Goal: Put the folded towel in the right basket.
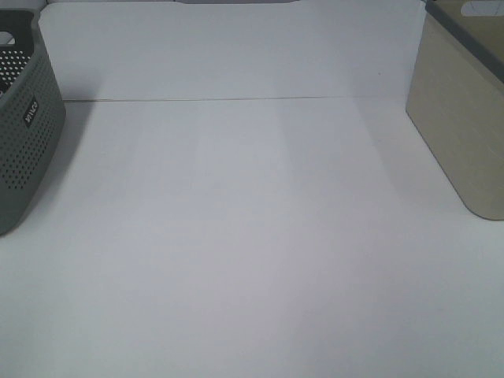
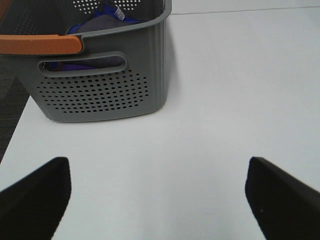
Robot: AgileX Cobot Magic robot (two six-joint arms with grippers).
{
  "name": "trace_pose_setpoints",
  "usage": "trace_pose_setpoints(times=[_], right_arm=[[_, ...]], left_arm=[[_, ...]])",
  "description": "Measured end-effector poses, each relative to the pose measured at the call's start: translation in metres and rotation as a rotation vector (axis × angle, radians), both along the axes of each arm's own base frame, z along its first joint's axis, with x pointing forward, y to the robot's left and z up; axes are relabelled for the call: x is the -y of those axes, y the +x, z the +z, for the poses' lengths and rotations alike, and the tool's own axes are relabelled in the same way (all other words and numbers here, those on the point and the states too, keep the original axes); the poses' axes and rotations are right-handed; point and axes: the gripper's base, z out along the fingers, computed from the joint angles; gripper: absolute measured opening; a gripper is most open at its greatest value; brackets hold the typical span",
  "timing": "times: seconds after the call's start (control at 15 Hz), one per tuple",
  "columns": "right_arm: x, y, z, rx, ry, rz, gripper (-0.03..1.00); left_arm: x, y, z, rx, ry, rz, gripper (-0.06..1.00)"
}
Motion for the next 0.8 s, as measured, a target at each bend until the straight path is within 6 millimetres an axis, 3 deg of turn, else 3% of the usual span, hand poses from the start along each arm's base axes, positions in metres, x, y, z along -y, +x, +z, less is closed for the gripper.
trace_pose_setpoints(times=[0.8], right_arm=[[-0.0006,-0.0009,-0.0021,0.035,0.004,0.002,0.86]], left_arm=[[0.0000,0.0000,0.0000,0.000,0.000,0.000,0.88]])
